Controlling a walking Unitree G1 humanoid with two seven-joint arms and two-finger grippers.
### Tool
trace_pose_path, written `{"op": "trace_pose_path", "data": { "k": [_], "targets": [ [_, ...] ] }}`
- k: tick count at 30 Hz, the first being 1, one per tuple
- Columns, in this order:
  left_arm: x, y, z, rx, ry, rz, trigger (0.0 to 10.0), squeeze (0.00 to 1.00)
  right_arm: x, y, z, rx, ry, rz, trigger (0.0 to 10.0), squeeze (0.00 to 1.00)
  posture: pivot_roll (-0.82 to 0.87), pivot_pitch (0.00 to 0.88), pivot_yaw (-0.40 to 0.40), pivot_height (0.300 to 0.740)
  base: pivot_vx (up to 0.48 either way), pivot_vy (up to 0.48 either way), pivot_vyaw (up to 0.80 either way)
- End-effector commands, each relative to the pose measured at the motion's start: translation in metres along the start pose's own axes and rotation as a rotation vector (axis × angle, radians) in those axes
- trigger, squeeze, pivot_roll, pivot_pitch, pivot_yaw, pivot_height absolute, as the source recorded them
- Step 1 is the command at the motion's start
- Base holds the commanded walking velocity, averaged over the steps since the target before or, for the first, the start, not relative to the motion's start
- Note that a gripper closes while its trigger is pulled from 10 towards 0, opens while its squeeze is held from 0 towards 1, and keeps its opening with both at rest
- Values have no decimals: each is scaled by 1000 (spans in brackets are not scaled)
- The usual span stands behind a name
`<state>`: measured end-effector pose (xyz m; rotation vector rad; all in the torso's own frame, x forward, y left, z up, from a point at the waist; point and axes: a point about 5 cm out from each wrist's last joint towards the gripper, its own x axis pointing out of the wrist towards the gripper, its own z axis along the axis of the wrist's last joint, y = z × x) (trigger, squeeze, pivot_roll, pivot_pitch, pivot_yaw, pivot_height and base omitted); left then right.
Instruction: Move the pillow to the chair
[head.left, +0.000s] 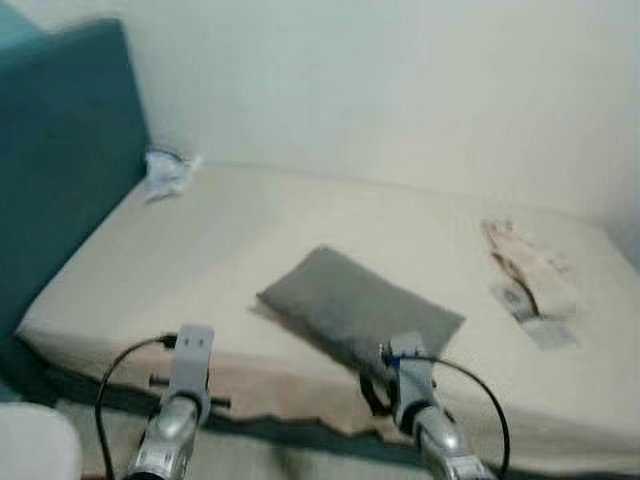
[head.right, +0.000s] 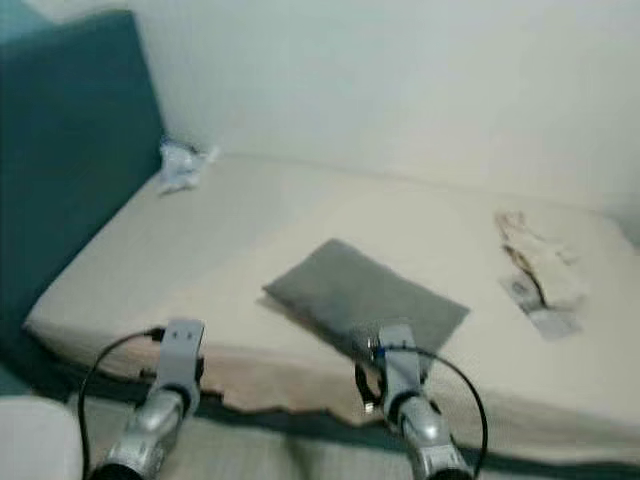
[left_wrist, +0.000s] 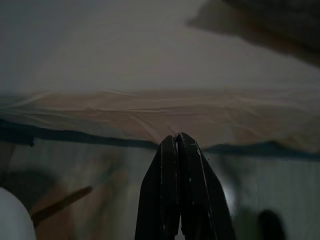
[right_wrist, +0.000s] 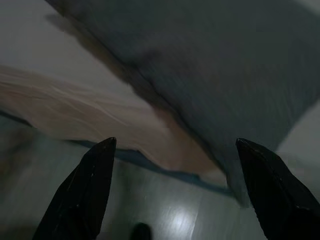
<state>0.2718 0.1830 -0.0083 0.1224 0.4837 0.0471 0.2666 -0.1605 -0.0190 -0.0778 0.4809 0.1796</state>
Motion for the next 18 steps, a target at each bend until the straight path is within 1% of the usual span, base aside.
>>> {"op": "trace_pose_path", "data": {
  "k": [1,10,14,18],
  "targets": [
    [1,-3,0,18,9,-14,10000,0,-1,-7,1,27,-11,-37,10000,0,-42,63,-20,740,0,0,-800],
    [1,-3,1,15,5,-16,10000,0,0,-8,3,27,-16,-43,10000,0,-48,64,-30,740,0,0,-800],
    [2,-2,1,1,4,-8,10000,0,0,-8,5,26,-25,-38,10000,0,-49,61,-36,740,0,0,-719],
    [2,-4,4,-21,-19,-2,10000,0,1,-7,9,6,-43,-9,10000,0,-49,59,-40,740,0,0,0]
  ]
}}
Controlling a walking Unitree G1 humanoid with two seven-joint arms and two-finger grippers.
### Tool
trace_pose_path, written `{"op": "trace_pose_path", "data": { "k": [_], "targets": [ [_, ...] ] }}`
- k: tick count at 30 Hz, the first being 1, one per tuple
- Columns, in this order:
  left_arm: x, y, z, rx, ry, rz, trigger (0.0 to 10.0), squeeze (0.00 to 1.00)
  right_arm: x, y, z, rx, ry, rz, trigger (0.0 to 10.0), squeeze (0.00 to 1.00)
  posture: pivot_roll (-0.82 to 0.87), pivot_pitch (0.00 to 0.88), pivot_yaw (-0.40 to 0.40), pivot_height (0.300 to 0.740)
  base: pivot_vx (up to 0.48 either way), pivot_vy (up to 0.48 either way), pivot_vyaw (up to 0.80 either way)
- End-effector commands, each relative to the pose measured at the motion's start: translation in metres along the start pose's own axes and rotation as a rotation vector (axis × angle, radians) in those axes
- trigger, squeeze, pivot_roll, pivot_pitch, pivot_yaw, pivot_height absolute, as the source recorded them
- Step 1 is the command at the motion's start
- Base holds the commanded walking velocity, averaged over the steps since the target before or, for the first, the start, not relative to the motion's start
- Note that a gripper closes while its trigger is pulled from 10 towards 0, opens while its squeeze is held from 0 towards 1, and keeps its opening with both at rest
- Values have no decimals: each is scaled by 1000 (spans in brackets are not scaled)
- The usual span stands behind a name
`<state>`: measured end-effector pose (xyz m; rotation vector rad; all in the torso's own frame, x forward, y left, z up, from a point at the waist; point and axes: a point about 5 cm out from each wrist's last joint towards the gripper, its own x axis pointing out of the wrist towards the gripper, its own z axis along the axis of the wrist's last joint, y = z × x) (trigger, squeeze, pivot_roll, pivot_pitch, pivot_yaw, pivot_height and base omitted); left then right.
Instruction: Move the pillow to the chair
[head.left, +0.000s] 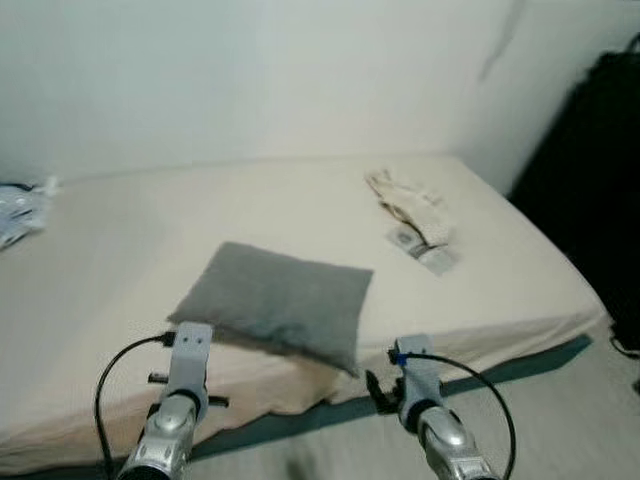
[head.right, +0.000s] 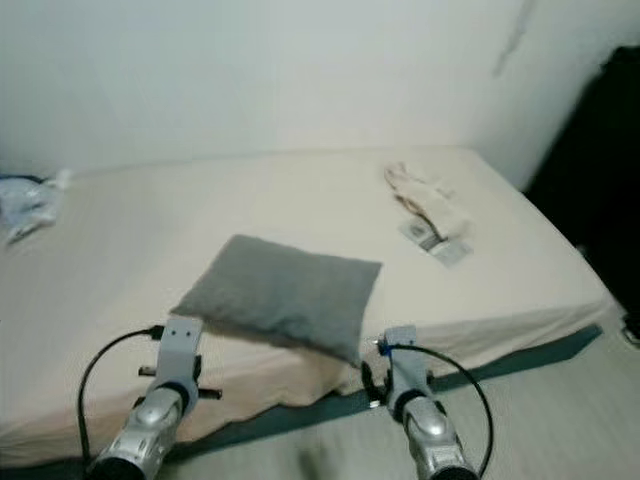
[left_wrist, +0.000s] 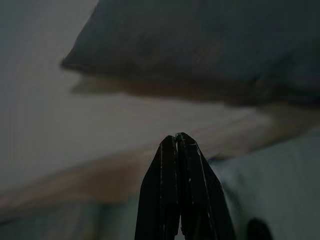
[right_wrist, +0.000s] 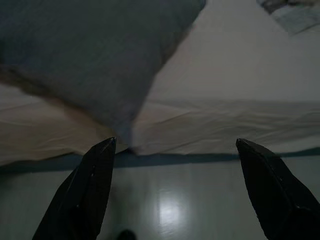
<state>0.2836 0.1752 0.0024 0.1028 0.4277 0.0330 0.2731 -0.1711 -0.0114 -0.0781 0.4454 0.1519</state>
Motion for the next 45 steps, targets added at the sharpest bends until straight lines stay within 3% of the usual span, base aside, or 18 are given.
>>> {"op": "trace_pose_path", "data": {
  "k": [1,10,33,45],
  "targets": [
    [-4,3,-11,-7,31,15,10000,0,1,6,0,6,-7,25,10000,0,-47,57,-41,740,0,0,0],
    [-5,11,-3,-71,-39,25,10000,0,2,10,4,26,-27,40,10000,0,-41,56,-36,740,0,0,0],
    [-6,10,0,-85,-75,3,10000,0,2,11,5,28,-35,48,10000,0,-39,54,-38,740,328,0,0],
    [-6,13,1,-60,-97,17,10000,0,2,13,3,24,-33,54,10000,0,-40,48,-35,740,0,0,0]
  ]
}}
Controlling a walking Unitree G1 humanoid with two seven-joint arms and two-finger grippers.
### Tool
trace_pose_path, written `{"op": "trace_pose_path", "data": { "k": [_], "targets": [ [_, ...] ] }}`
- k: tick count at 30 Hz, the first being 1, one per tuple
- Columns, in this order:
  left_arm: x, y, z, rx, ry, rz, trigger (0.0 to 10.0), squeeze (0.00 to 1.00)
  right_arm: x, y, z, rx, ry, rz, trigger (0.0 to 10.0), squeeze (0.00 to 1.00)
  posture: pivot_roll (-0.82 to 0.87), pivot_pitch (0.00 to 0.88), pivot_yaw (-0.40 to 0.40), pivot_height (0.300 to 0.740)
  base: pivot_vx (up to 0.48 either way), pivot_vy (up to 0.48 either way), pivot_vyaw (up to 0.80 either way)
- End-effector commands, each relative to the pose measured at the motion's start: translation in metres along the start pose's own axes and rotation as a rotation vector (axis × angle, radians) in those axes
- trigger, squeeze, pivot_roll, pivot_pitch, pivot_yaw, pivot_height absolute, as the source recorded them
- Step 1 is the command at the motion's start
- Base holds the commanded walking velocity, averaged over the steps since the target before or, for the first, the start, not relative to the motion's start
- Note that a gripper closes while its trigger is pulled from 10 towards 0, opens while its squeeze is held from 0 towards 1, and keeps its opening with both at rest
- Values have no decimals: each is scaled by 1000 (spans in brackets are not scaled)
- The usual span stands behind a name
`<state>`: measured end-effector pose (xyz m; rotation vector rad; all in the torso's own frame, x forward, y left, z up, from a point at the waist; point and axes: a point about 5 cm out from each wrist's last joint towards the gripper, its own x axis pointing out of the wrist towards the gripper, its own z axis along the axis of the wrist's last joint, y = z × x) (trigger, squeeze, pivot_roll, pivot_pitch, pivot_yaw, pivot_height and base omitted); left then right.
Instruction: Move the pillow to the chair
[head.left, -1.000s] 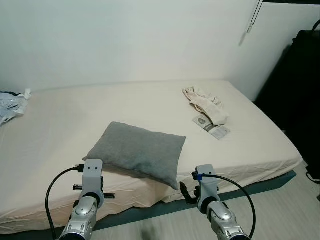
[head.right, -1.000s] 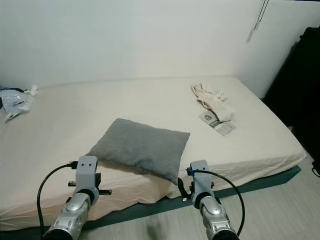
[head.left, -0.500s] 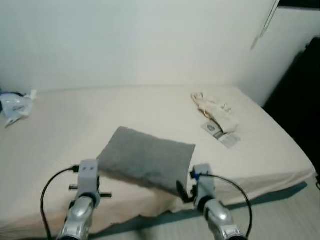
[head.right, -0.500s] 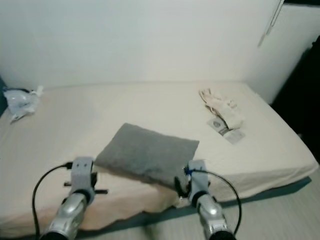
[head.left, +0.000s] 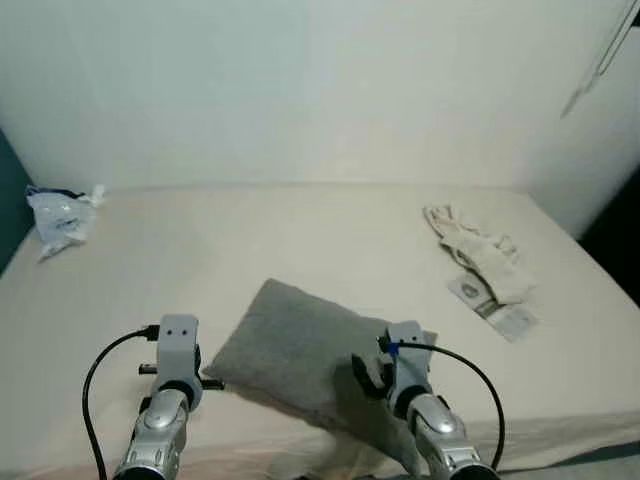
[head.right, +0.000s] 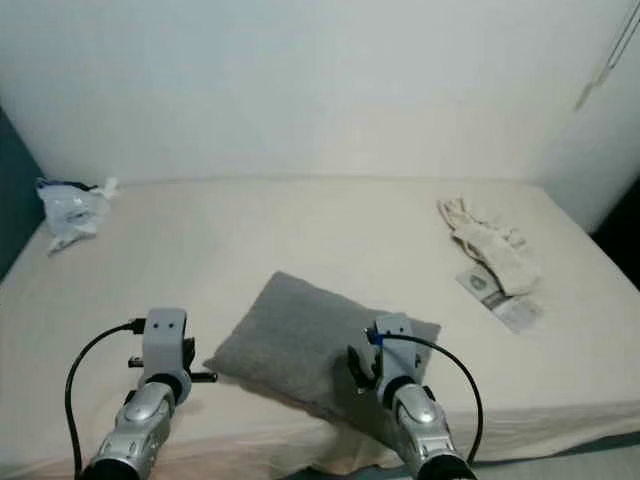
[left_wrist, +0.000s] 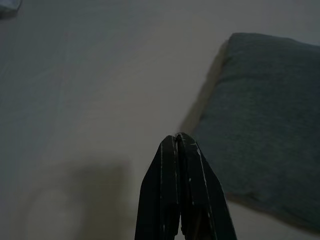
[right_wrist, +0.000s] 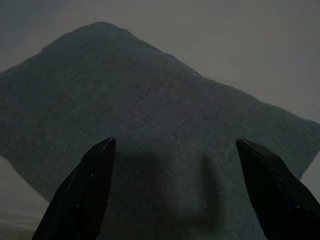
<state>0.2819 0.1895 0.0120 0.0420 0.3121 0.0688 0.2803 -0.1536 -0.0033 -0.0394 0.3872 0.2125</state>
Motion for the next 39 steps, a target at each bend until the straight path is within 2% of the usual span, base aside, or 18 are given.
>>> {"op": "trace_pose_path", "data": {
  "k": [1,5,10,13,18,27,31,35,39],
  "targets": [
    [-2,-2,-5,9,16,-11,10000,0,-4,-2,-9,5,30,-11,10000,0,-40,48,-35,740,0,0,0],
    [-2,-1,-5,32,20,-18,10000,0,-5,-1,-10,5,30,-10,10000,0,-40,43,-35,740,0,0,0],
    [-1,0,-6,70,30,-14,10000,0,-5,-1,-11,4,31,-7,10000,0,-39,39,-34,740,0,-480,0],
    [-2,1,-8,18,49,6,10000,0,-5,0,-11,2,31,-6,10000,0,-42,34,-32,740,0,-160,0],
    [0,0,-10,26,78,2,10000,0,-4,-1,-9,2,25,-8,10000,0,-44,31,-31,740,0,0,0],
    [4,-2,-4,39,53,7,10000,0,-2,-2,-4,11,16,3,10000,0,-52,36,-32,740,0,0,0],
    [4,-3,-4,51,56,-16,10000,0,1,7,0,-82,12,69,10000,0,-56,39,-32,740,0,0,0],
    [3,-5,-7,3,84,-52,10000,0,3,4,3,-68,2,45,10000,0,-56,41,-36,740,0,0,0],
    [4,-5,-8,-4,101,-49,10000,0,3,3,4,-69,2,43,10000,0,-57,44,-38,740,0,0,0]
  ]
}}
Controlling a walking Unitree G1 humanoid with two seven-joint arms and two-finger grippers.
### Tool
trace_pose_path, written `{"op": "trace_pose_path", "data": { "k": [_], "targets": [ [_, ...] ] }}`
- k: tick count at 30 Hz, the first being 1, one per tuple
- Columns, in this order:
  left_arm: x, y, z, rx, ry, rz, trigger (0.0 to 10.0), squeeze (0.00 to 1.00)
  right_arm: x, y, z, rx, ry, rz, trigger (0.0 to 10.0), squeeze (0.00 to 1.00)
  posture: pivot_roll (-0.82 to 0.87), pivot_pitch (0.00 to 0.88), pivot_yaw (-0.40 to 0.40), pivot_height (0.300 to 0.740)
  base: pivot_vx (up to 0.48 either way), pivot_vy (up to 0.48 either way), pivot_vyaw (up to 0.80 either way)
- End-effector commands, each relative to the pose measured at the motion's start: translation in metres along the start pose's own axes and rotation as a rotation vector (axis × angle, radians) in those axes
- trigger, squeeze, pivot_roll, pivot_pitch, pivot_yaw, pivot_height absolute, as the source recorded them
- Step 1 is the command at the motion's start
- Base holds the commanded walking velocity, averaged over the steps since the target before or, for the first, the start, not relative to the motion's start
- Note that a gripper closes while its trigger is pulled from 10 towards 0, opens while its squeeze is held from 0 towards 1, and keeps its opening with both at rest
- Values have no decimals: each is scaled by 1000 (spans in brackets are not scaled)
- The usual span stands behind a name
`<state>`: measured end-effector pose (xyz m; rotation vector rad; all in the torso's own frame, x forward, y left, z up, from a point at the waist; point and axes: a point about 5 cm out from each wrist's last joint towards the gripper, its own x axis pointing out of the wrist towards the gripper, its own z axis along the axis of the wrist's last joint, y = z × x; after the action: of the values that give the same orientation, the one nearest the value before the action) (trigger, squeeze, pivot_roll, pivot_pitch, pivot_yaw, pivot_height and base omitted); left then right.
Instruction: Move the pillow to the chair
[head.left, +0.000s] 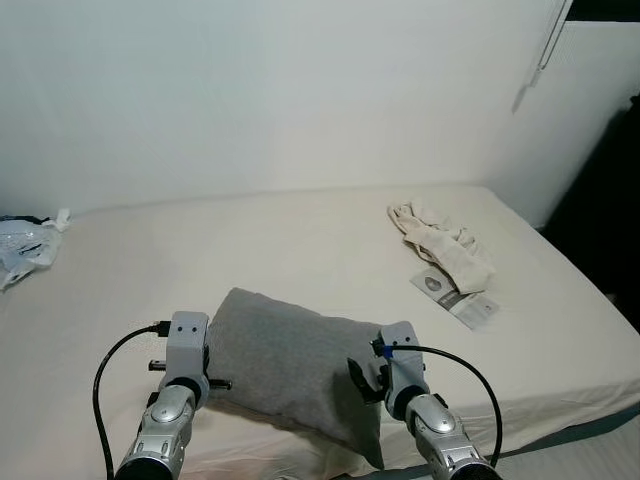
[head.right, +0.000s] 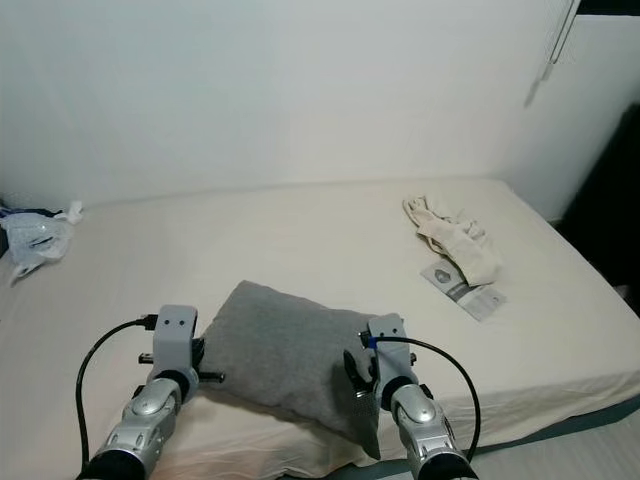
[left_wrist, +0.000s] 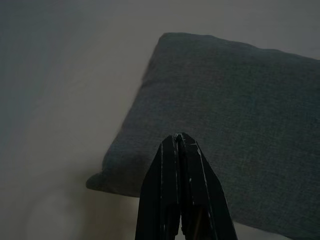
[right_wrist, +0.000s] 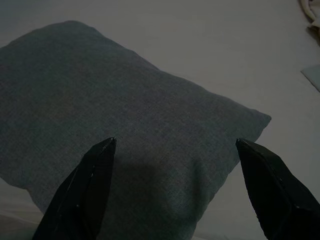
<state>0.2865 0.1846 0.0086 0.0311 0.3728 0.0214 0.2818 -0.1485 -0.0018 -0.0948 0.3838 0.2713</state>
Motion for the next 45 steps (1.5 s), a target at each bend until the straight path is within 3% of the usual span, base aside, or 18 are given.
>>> {"op": "trace_pose_path", "data": {
  "k": [1,6,15,24,25,38,41,42,43,44,45],
  "targets": [
    [-1,3,-10,-2,74,24,10000,0,1,-3,2,-7,-2,-3,10000,0,-59,47,-37,740,0,0,0],
    [-1,7,-10,-10,72,41,10000,8,0,-4,3,-4,-9,-9,10000,0,-62,49,-31,740,0,0,0],
    [-3,-8,-6,3,-5,-73,10000,0,3,6,5,37,-25,28,10000,0,-57,42,-28,740,0,0,0],
    [-3,-1,-5,-23,1,-36,10000,27,4,5,9,32,-39,22,10000,0,-56,40,-37,740,0,0,0],
    [-3,0,-4,-46,-14,-40,10000,1000,4,4,9,31,-41,24,10000,0,-57,40,-46,740,0,0,0],
    [-4,-1,-5,-50,-21,-28,10000,1000,4,3,12,32,-59,34,10000,0,-59,41,-53,740,0,0,0],
    [-5,-2,-2,-92,-54,-62,10000,1000,4,4,12,36,-63,42,10000,0,-61,42,-51,740,0,0,0],
    [-6,-1,-2,-86,-56,-59,10000,1000,4,6,12,89,-79,73,10000,0,-61,41,-51,740,0,0,0],
    [-6,0,-2,-86,-54,-55,10000,1000,3,8,13,111,-88,89,10000,212,-61,42,-50,740,0,0,0],
    [-5,0,-2,-89,-54,-52,10000,1000,3,9,14,136,-103,105,10000,1000,-61,43,-50,740,0,0,0],
    [-5,0,-2,-90,-54,-50,10000,1000,3,9,15,150,-112,114,10000,1000,-61,43,-50,740,0,0,0]
  ]
}}
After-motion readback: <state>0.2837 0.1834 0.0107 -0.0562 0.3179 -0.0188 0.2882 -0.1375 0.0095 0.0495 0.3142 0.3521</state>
